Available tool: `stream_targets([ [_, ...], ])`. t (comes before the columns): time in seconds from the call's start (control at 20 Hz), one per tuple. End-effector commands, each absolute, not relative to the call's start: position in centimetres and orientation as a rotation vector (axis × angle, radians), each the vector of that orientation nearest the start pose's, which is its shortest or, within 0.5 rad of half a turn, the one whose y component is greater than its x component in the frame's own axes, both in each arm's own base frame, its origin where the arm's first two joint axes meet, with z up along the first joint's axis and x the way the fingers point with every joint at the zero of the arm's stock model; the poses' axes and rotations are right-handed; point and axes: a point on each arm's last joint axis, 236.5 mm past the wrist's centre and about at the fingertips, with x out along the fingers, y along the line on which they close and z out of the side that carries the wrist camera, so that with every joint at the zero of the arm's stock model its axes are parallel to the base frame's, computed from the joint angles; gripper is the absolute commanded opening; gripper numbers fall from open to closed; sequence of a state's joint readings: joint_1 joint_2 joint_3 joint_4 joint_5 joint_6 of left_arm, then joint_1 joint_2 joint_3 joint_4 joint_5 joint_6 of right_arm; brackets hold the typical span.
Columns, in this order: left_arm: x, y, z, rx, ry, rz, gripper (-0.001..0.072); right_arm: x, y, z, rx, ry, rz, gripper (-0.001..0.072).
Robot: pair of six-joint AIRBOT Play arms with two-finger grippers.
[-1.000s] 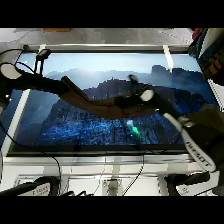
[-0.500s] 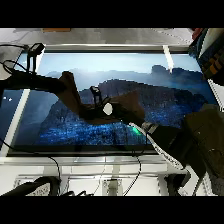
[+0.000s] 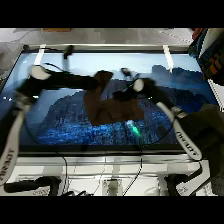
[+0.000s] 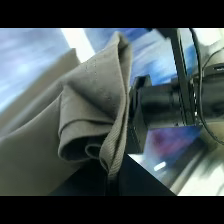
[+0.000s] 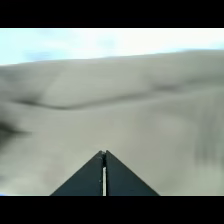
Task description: Fold the clothes and pants, and hang the long-sleeved shirts on hangers.
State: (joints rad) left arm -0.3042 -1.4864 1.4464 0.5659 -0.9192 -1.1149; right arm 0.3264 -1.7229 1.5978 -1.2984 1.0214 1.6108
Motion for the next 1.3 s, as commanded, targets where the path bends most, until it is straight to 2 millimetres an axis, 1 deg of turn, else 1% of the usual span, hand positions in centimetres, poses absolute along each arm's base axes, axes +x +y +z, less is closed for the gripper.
stream_targets([
  [0.0,45.2,-39.5,11.3,-0.583,0.745,-0.843,0.0026,47.9,10.6,0.3,0.145,1.264,0.202,0.0019],
  [0.05,44.6,-41.5,9.7,-0.571,0.75,-0.833,0.0179,47.7,8.4,0.4,0.169,1.276,0.166,0.0019],
  [0.1,43.9,-43.1,8.2,-0.559,0.768,-0.836,0.0562,47.5,6.7,0.3,0.184,1.293,0.141,0.0019],
  [0.15,43.3,-44.0,7.2,-0.545,0.782,-0.842,0.0697,47.1,4.9,0.2,0.188,1.311,0.126,0.0019],
  [0.2,43.1,-44.2,6.5,-0.52,0.785,-0.851,0.0708,46.9,3.3,0.1,0.182,1.322,0.121,0.0019],
  [0.25,43.0,-44.2,6.2,-0.499,0.783,-0.859,0.0708,46.7,2.0,0.0,0.179,1.327,0.117,0.0019],
  [0.3,43.5,-43.6,6.3,-0.494,0.775,-0.85,0.0707,46.7,1.0,0.0,0.165,1.324,0.139,0.0019],
  [0.35,44.3,-42.8,6.7,-0.502,0.767,-0.836,0.0707,46.4,1.0,0.0,0.137,1.318,0.226,0.0018],
  [0.4,44.9,-41.8,7.0,-0.51,0.765,-0.829,0.0707,45.8,2.1,0.1,0.117,1.304,0.369,0.0018],
  [0.45,45.4,-40.8,7.4,-0.516,0.767,-0.827,0.0707,45.2,3.6,0.4,0.126,1.278,0.514,0.0018],
  [0.5,45.8,-39.7,7.7,-0.523,0.774,-0.828,0.0707,44.7,5.4,0.8,0.171,1.232,0.643,0.0018],
  [0.55,46.1,-38.6,8.0,-0.529,0.786,-0.833,0.0707,44.8,6.4,1.0,0.245,1.19,0.687,0.0019],
  [0.6,46.3,-37.6,8.2,-0.535,0.796,-0.836,0.0707,45.6,6.5,0.4,0.317,1.153,0.654,0.008],
  [0.65,46.7,-36.5,8.4,-0.542,0.804,-0.834,0.0707,46.4,6.2,-0.7,0.38,1.139,0.585,0.0309],
  [0.7,46.8,-35.7,8.3,-0.547,0.816,-0.837,0.0707,47.3,5.7,-2.1,0.461,1.138,0.477,0.0569],
  [0.75,46.8,-35.2,8.2,-0.549,0.83,-0.841,0.0707,47.6,5.5,-3.4,0.513,1.142,0.409,0.0601],
  [0.85,46.8,-34.6,8.1,-0.551,0.845,-0.846,0.0707,47.0,6.1,-6.4,0.596,1.214,0.353,0.0601],
  [0.95,46.9,-34.4,7.9,-0.545,0.845,-0.843,0.0707,45.9,8.0,-8.7,0.654,1.302,0.375,0.0601],
  [1.0,46.9,-34.4,8.0,-0.545,0.845,-0.843,0.0707,45.5,9.2,-9.7,0.683,1.331,0.394,0.0621],
  [1.15,46.9,-34.4,7.9,-0.544,0.844,-0.843,0.0707,45.3,12.5,-11.8,0.75,1.373,0.429,0.0635],
  [1.2,46.9,-34.4,7.9,-0.538,0.844,-0.842,0.0707,45.4,13.8,-12.0,0.776,1.375,0.442,0.0622],
  [1.25,46.9,-34.2,7.6,-0.516,0.846,-0.838,0.0707,45.9,15.0,-11.5,0.806,1.359,0.46,0.0647],
])
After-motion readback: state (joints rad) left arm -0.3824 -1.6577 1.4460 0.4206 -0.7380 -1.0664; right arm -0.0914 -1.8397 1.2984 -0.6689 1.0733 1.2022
